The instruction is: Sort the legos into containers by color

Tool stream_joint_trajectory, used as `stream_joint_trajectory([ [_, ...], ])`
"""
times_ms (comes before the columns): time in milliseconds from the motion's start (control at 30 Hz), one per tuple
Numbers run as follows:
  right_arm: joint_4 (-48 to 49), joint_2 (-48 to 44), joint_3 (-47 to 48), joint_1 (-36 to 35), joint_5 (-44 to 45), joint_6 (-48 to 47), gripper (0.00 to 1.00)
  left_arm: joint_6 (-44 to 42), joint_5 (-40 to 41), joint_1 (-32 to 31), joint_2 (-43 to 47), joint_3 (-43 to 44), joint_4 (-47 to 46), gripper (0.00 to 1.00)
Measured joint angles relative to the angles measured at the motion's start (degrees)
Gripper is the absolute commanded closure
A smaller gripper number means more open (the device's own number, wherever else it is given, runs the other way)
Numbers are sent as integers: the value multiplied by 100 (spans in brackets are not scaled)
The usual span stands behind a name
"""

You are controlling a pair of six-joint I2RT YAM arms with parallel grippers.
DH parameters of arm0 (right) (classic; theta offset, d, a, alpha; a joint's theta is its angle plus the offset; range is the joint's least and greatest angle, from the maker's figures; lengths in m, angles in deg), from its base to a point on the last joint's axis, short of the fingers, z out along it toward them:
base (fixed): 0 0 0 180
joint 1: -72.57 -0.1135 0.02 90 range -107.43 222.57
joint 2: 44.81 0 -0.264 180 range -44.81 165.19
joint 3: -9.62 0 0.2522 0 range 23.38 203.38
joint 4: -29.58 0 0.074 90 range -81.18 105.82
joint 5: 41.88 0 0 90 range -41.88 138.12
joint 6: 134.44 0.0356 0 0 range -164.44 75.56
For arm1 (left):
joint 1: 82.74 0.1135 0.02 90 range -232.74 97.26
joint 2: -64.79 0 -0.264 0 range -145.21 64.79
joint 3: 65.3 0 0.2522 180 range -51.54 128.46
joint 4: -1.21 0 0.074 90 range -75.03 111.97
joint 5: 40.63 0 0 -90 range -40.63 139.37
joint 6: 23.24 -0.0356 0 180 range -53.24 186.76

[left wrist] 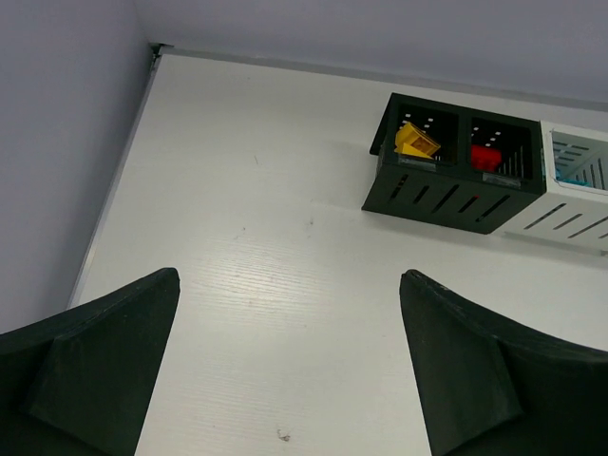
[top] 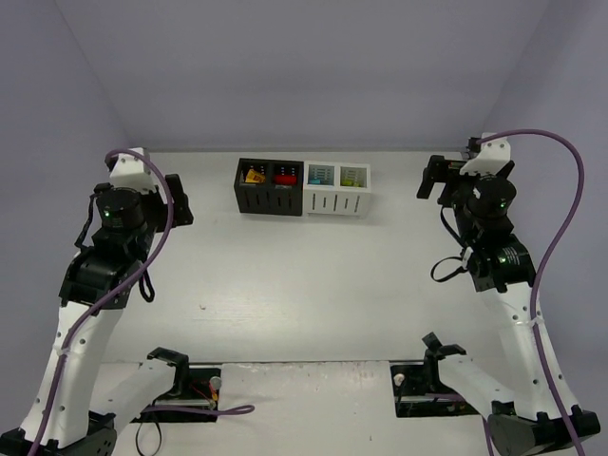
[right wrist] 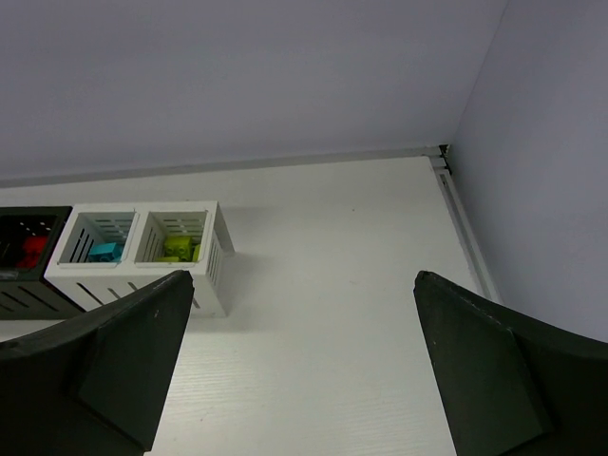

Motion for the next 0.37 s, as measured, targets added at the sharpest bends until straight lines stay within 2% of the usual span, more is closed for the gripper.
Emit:
stream_joint_trajectory([
  [367, -55, -2, 0, 0, 44, -55, 0, -4, -33, 0, -79, 0, 70, 8],
])
